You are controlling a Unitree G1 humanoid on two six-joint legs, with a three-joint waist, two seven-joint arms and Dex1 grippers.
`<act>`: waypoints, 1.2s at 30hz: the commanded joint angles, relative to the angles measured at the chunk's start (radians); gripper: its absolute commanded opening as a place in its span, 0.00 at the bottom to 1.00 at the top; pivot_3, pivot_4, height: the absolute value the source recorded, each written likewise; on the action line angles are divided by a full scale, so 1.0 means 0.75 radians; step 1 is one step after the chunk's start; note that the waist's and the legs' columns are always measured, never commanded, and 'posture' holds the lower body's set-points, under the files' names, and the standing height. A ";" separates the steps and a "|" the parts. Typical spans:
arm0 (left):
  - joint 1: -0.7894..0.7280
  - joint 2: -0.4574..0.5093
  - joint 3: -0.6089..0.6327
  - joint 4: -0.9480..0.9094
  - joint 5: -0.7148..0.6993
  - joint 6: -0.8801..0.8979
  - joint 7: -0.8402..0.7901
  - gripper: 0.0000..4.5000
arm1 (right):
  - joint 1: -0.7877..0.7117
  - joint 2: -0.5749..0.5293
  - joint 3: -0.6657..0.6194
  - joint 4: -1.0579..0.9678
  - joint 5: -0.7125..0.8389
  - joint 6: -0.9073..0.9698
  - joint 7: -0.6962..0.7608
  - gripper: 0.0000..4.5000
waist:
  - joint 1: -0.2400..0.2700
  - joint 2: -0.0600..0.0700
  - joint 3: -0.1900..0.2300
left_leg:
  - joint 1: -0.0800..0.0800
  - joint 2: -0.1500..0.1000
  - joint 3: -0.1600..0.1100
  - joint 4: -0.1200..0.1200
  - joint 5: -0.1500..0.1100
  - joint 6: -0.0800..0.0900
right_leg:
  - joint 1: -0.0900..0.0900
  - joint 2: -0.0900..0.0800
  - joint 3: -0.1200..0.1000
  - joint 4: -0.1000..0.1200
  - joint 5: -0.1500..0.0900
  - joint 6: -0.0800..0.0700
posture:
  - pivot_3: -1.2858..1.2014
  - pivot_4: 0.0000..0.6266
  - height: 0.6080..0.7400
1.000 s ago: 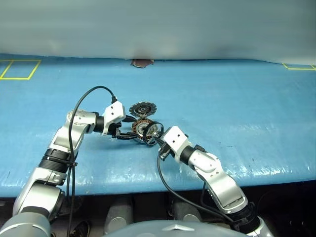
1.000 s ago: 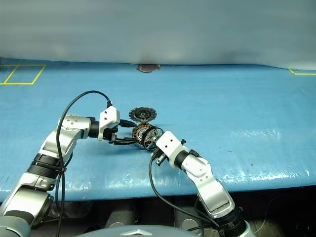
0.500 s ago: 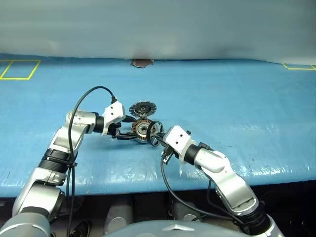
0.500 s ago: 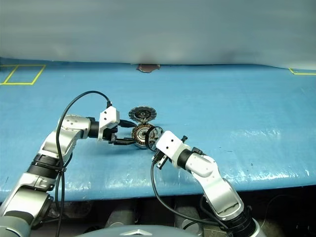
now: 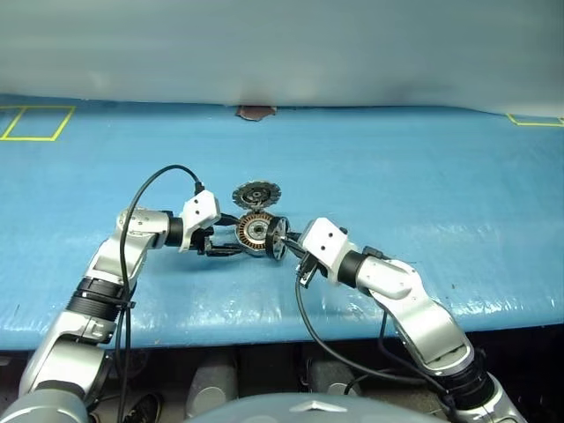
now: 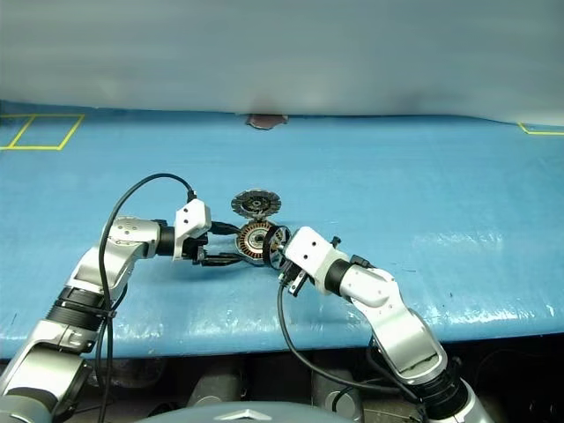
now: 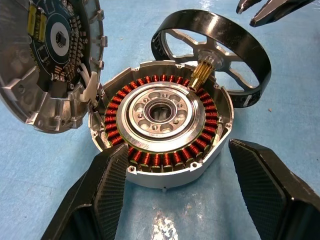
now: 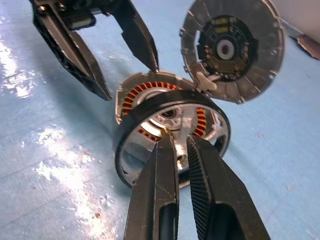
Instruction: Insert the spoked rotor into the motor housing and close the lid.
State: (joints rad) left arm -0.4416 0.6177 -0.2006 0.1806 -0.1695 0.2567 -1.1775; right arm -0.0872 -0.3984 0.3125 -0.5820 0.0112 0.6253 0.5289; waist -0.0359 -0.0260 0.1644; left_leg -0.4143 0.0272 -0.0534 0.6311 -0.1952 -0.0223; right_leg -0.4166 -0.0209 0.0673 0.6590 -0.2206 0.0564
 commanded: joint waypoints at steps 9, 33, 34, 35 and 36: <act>-0.047 0.000 0.021 -0.026 -0.013 -0.001 0.003 0.78 | 0.267 0.397 -0.271 -0.039 0.458 -0.181 -0.056 0.10 | -0.003 0.001 0.000 | 0.001 0.001 0.000 -0.001 0.000 0.000 | 0.000 0.001 0.000 0.000 0.000 0.000 | 0.52 0.24 1.00; -0.052 0.010 0.013 -0.040 0.001 0.001 0.008 0.78 | 0.205 0.390 -0.264 0.383 0.560 -0.349 0.023 0.36 | -0.003 0.001 0.001 | 0.001 0.001 0.001 -0.002 0.000 0.000 | 0.000 0.000 0.000 0.000 0.000 -0.001 | 0.52 0.24 1.00; -0.051 0.011 0.014 -0.041 0.001 0.003 0.008 0.78 | 0.198 0.391 -0.270 0.401 0.563 -0.350 0.023 0.36 | -0.003 0.001 0.001 | 0.001 0.001 0.001 -0.002 0.000 0.000 | 0.000 0.000 0.000 0.000 0.000 -0.001 | 0.52 0.24 1.00; -0.050 0.012 0.014 -0.043 0.000 0.003 0.008 0.78 | 0.190 0.392 -0.274 0.417 0.566 -0.352 0.024 0.36 | -0.003 0.001 0.001 | 0.001 0.001 0.001 -0.002 0.000 0.000 | 0.000 0.000 0.000 0.000 0.000 -0.001 | 0.52 0.24 1.00; -0.049 0.013 0.015 -0.043 0.000 0.004 0.009 0.78 | 0.181 0.395 -0.280 0.433 0.569 -0.354 0.022 0.36 | -0.003 0.001 0.001 | 0.001 0.001 0.001 -0.002 0.000 0.000 | 0.000 0.000 0.000 0.000 0.000 -0.001 | 0.52 0.24 1.00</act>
State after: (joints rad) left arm -0.4766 0.6165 -0.2067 0.1810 -0.1654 0.2584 -1.1767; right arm 0.0625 -0.1091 0.1172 -0.2516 0.4183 0.3799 0.5392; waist -0.0382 -0.0251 0.1649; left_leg -0.4134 0.0277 -0.0528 0.6296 -0.1952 -0.0223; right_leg -0.4167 -0.0209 0.0675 0.6591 -0.2209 0.0558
